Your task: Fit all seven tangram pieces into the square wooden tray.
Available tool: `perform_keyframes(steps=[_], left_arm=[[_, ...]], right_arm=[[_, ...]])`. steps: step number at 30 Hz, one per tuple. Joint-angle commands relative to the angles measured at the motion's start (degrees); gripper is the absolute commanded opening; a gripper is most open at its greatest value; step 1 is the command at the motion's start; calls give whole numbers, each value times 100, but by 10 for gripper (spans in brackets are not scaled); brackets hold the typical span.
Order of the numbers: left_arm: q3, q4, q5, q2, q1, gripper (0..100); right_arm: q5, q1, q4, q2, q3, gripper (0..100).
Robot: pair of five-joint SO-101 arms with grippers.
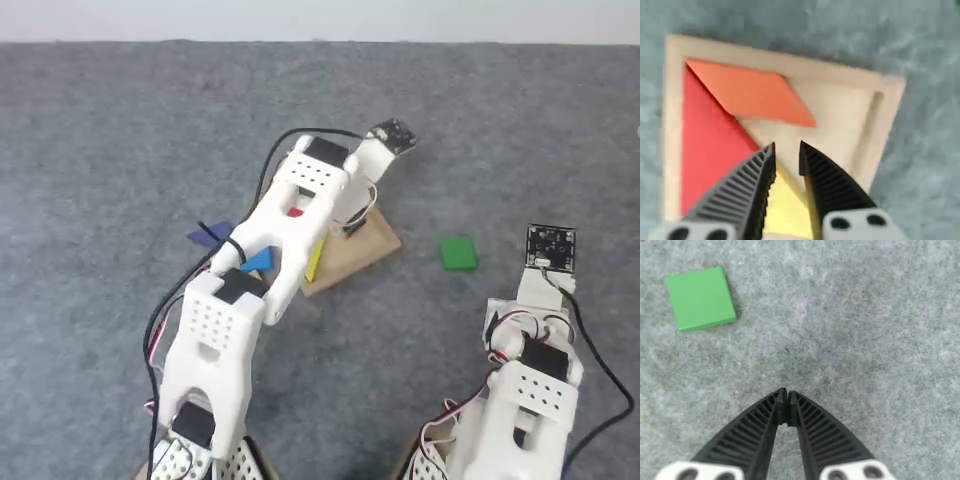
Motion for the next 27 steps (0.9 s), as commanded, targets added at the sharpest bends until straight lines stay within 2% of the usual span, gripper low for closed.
perform_keyframes(steps=[1, 14, 18, 23, 27], left_arm=[[514, 26, -53, -396, 308, 86], [1657, 448, -9, -554, 1160, 41], [2343, 413, -9, -1336, 1160, 41], [3820, -62, -26, -2743, 1204, 41], [4637, -404, -26, -3376, 1213, 41]], right_arm=[[79, -57, -101, -127, -149, 8], [79, -22, -119, -127, -149, 8], [79, -22, -136, -127, -158, 8], [79, -13, -136, -127, -176, 8], [70, -13, -119, -127, -185, 8]])
